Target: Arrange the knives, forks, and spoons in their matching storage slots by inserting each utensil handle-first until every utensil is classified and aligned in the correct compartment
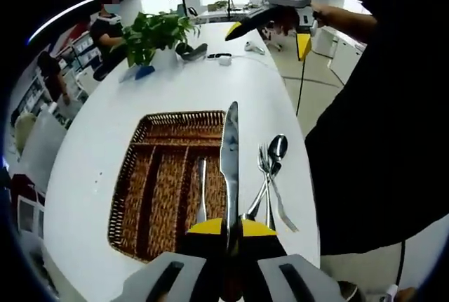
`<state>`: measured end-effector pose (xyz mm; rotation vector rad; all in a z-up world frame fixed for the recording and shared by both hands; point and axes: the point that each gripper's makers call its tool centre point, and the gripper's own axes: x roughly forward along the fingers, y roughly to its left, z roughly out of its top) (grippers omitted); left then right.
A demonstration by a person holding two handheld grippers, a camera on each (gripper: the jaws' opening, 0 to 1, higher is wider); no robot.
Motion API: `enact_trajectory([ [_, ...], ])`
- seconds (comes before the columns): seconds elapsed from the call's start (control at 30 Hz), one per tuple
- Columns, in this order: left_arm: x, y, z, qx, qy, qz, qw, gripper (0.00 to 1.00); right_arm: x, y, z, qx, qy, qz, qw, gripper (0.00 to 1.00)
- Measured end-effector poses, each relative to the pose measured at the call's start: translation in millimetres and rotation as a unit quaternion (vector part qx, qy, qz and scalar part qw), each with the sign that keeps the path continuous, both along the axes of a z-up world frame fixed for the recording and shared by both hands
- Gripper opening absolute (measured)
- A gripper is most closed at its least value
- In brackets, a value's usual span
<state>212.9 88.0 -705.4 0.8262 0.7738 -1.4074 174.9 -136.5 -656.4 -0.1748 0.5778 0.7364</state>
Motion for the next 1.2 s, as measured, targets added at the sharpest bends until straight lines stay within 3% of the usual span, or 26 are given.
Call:
enact_trajectory([
  [0.47, 36.3, 0, 6.5, -0.011, -0.011, 0.007, 0.9999, 0.03, 2, -8, 0.1, -0.01, 0.005, -0.002, 0.9999, 0.99],
  [0.67, 44.2, -4, 5.3, -0.016, -0.015, 0.006, 0.9997, 0.03, 6, -8, 1.2, -0.012, 0.002, 0.001, 0.9999, 0.99],
  [1.0, 48.7, -7, -5.0, -0.016, -0.012, 0.006, 0.9998, 0.03, 21, -14, 18.0, -0.006, -0.017, -0.01, 0.9998, 0.99],
  [1.2, 51.5, -11, -13.3, -0.017, -0.008, 0.009, 0.9998, 0.03, 27, -14, 15.2, -0.008, -0.018, -0.011, 0.9998, 0.99],
])
